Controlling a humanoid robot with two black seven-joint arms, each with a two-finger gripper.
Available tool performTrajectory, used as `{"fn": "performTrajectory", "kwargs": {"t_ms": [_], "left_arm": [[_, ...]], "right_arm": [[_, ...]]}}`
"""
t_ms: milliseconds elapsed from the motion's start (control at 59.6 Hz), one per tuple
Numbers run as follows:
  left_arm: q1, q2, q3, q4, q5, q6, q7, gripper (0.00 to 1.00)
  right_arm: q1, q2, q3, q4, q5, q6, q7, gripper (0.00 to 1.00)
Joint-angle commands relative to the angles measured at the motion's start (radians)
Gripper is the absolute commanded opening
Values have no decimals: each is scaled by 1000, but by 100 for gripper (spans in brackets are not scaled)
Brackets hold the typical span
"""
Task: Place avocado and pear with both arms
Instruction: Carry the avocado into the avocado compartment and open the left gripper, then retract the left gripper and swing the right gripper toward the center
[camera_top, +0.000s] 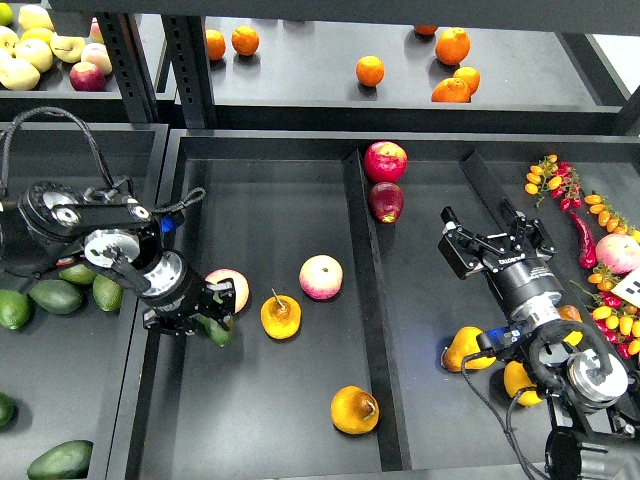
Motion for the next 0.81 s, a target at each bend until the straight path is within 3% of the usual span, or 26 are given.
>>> {"fn": "performTrajectory", "kwargs": {"t_ms": [0,352,789], "left_arm": [[6,91,3,1,4,0,0,20],[111,216,-6,11,74,0,0,20],[278,168,-108,100,119,0,0,21]], "right_arm": [[36,0,-5,-7,-3,-8,0,100],[157,0,-4,-50,-10,-27,1,100],[165,0,-5,-63,-26,-29,1,100]]}}
